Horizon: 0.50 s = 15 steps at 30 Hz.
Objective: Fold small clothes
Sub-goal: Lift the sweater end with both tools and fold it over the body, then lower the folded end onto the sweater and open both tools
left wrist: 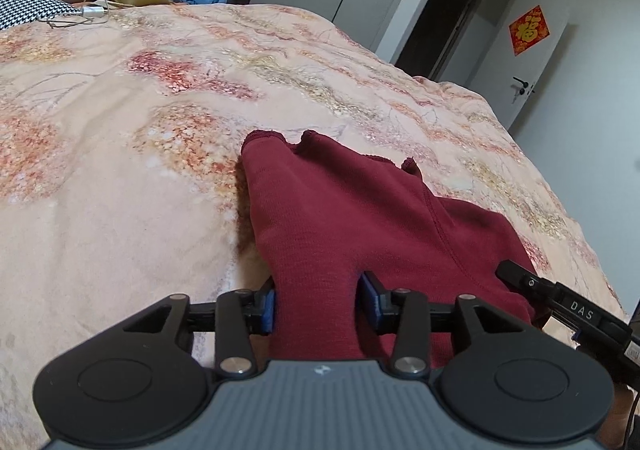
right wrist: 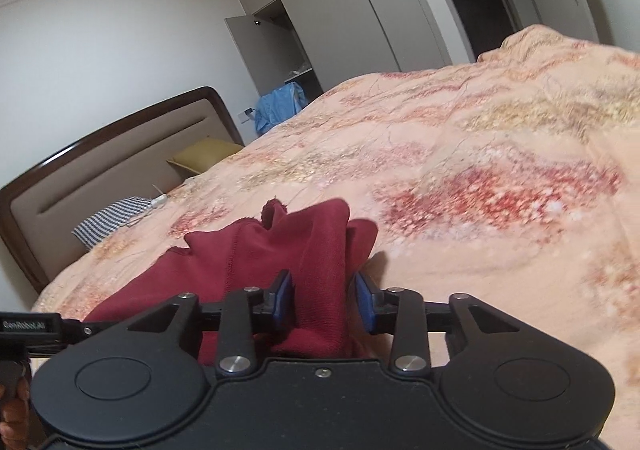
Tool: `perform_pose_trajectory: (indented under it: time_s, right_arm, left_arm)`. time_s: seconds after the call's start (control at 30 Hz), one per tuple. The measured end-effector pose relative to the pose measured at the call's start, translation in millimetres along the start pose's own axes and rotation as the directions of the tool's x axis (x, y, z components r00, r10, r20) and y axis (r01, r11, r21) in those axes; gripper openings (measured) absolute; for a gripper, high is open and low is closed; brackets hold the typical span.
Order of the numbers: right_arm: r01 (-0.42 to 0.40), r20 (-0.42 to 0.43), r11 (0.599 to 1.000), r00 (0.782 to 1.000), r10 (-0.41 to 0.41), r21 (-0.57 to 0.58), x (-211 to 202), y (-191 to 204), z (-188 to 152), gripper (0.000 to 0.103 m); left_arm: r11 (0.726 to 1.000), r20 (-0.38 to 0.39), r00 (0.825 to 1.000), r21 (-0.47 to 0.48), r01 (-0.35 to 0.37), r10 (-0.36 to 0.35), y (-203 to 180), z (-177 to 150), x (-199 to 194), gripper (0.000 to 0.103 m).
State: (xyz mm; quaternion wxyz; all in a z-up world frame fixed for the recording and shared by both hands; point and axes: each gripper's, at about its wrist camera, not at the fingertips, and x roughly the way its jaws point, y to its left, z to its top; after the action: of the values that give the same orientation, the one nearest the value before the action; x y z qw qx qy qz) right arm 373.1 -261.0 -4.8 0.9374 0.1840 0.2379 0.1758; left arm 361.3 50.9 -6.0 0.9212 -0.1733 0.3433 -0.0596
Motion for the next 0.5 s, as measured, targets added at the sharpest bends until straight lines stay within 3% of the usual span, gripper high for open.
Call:
perform_pose_trajectory:
  time_s: [0.07,0.17,0.37,0.5]
  right_arm:
    - [0.023,0.01,1.0,1.0,-0.022,-0.018,-7,1,3,0.062]
    - [0.037,0.043,0.999,0.998,-0.036,-0.04,-21,6,9,0.083]
    - [0.032,0.119,0.997,0.993,-0.025,-0.064,-52,20,22,0.1]
    - [0.023,0.159,0.996,0.987,-0.009,-0.087,-71,33,28,0.102]
  left_arm:
    - [1.0,0.003,1.0,-0.004,-0.01,0.01,-2,1,-4,0.064]
    - [1.0,0.029,0.999,-0.01,-0.025,0.025,-5,3,-15,0.079]
    - [1.0,0.089,0.996,-0.007,-0.019,0.02,-16,8,-47,0.093]
    - [1.0,0.142,0.99,0.009,-0.024,0.023,-24,11,-73,0.1]
